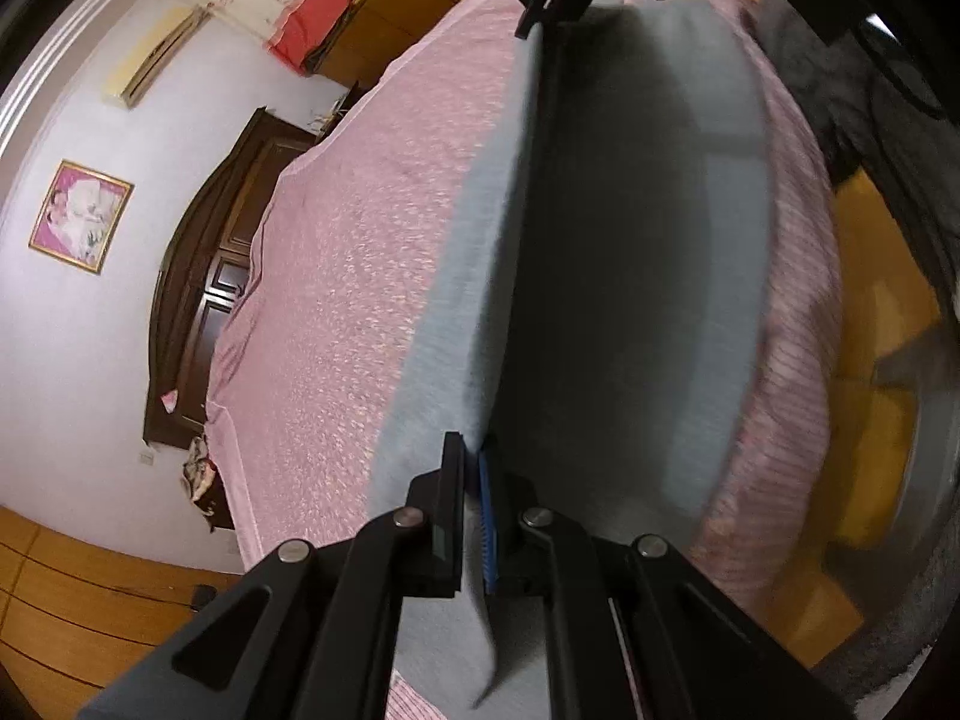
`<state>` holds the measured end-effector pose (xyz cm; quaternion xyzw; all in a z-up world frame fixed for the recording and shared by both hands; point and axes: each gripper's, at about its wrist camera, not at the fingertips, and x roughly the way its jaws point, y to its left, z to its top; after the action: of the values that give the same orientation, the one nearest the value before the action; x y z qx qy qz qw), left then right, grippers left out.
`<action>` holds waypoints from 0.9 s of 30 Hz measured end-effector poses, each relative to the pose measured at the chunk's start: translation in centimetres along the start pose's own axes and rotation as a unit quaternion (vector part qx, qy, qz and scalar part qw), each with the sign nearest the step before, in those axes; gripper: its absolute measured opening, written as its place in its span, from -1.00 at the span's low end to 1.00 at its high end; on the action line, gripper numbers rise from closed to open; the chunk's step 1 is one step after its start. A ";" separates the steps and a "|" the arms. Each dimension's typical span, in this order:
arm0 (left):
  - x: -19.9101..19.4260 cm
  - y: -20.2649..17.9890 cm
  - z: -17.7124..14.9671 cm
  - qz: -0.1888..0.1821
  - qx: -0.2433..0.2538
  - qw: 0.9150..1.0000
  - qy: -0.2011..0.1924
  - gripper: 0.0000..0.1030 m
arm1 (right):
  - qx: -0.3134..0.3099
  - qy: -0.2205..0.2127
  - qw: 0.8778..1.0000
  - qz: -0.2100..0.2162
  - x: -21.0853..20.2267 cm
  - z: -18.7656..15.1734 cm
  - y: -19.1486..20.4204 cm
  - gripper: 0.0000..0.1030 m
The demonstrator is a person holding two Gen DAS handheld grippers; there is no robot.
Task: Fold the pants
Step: 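Close left gripper on one pants edge while right gripper grasps the other edge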
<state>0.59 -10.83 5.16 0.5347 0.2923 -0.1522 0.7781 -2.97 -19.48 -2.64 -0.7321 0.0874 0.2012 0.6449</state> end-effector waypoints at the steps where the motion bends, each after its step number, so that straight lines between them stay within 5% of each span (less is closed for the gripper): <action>1: -0.1 -1.1 -0.5 -0.001 0.004 1.000 0.002 -0.91 | 0.014 -0.001 1.000 0.000 0.2 -0.1 0.6 -0.94; 4: 0.0 -4.2 -1.9 0.012 0.015 1.000 0.001 -0.91 | 0.053 0.001 0.998 -0.018 0.4 1.0 4.4 -0.94; 10: 1.5 -8.9 -3.3 0.021 0.036 0.999 0.006 -0.91 | 0.019 0.013 0.999 -0.037 0.6 0.9 10.6 -0.94; 27: 2.2 -13.1 -4.9 0.029 0.072 0.997 0.016 -0.95 | 0.003 0.023 0.999 -0.029 -1.7 0.6 11.7 -0.94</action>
<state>-6.31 -11.16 -7.21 0.6002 0.2771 -0.1415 0.7369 -9.12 -20.94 -12.62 -0.7367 0.0812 0.1654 0.6506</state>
